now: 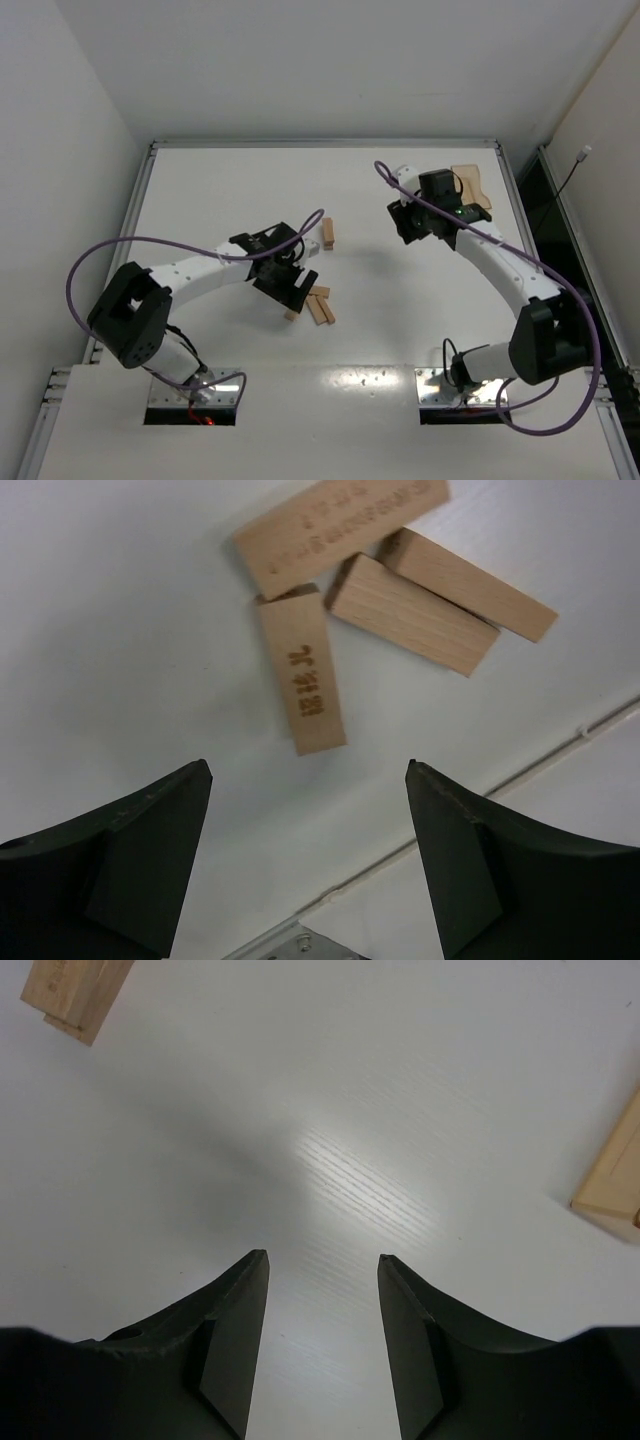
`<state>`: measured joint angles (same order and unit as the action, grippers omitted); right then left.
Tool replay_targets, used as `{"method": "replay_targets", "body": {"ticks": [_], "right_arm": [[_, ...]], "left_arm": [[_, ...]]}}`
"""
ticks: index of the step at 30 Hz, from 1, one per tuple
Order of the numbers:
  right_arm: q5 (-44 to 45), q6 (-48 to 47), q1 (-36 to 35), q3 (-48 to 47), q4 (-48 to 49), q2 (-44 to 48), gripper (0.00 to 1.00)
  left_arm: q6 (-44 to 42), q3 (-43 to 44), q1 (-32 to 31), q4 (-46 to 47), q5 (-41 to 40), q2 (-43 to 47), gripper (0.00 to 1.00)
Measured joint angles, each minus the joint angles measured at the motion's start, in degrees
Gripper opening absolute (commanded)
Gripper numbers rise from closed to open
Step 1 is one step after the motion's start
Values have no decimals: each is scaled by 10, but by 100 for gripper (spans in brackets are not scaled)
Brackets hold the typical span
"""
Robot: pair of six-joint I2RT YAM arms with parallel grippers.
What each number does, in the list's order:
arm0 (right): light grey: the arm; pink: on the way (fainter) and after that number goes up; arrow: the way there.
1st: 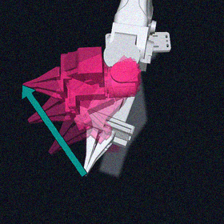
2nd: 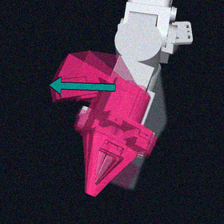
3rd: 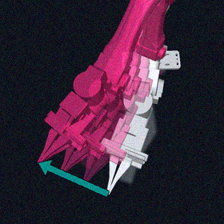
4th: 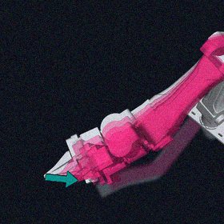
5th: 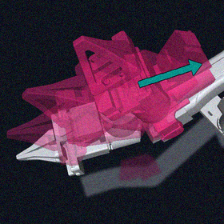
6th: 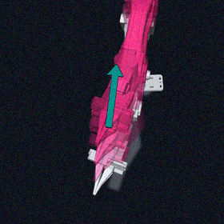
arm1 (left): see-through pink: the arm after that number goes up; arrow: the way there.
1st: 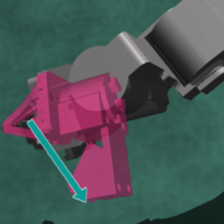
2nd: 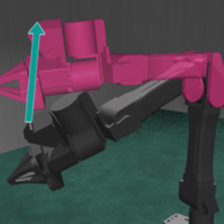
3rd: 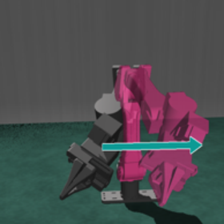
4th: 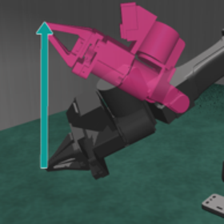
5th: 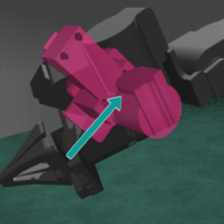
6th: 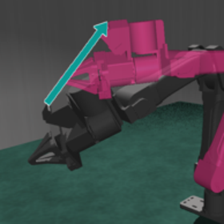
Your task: Build the wood block tower
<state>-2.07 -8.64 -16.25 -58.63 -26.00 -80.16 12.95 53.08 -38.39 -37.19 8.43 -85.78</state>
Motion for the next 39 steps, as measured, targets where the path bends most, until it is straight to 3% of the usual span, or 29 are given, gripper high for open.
{"method": "replay_targets", "body": {"ticks": [10,22,30,34,39], "right_arm": [[-17,10,42,1,-11,29,45],[-61,16,68,1,-29,12,44],[-89,17,70,1,-31,1,43],[-91,17,71,1,-31,-2,43],[-92,18,71,1,-31,-5,43]], "left_arm": [[21,0,-44,7,16,-47,62],[29,16,-44,14,-14,-106,59],[38,74,-44,6,-42,-157,45],[39,76,-44,7,-54,-160,42],[43,75,-44,7,-68,-160,32]]}}
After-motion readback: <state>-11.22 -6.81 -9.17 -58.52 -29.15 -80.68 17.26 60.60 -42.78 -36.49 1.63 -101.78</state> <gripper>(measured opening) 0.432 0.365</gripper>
